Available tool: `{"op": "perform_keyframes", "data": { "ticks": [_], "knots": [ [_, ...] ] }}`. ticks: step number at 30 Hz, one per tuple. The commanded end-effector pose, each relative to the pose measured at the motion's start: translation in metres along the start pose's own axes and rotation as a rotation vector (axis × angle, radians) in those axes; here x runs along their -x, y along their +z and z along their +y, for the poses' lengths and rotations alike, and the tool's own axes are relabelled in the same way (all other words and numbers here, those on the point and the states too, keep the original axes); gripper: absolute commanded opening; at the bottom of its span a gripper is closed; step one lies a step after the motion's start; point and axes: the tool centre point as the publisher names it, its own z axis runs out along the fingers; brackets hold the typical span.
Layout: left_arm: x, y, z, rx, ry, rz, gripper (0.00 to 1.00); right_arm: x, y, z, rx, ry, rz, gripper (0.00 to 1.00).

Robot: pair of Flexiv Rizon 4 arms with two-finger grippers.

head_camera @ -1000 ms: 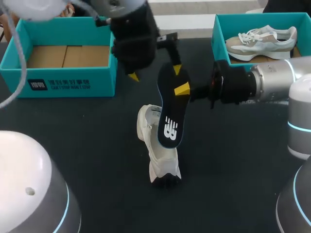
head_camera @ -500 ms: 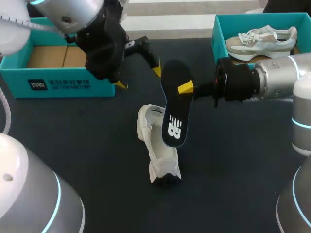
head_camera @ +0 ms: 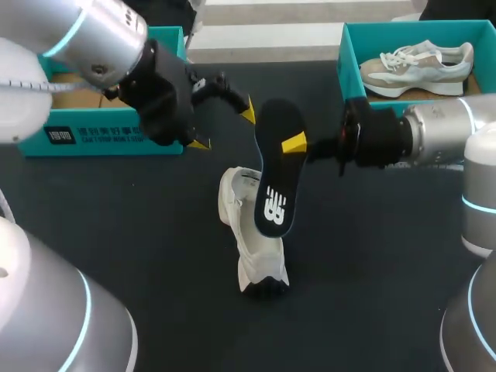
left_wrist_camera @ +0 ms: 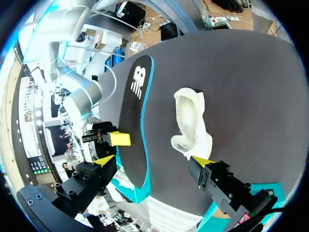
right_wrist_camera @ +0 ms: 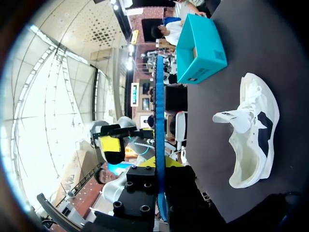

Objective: Take the shoe out of the shoebox, open the shoe tongue, remove and reinsert the insole, then place the shoe into the shoebox

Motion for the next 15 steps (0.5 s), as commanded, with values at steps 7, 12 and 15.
{"op": "perform_keyframes", "data": {
  "ticks": [7, 12, 15],
  "knots": [
    [-0.023, 0.017, -0.002, 0.088, -0.092, -0.524, 1.00, 0.001, 0.002, -0.002, 0.009, 0.001, 0.002, 0.00],
    [-0.026, 0.022, -0.001, 0.084, -0.098, -0.622, 1.00, 0.002, 0.003, -0.002, 0.010, 0.002, 0.003, 0.00],
    [-0.026, 0.022, 0.000, 0.082, -0.093, -0.679, 1.00, 0.002, 0.004, -0.002, 0.009, 0.003, 0.005, 0.00]
  ]
}}
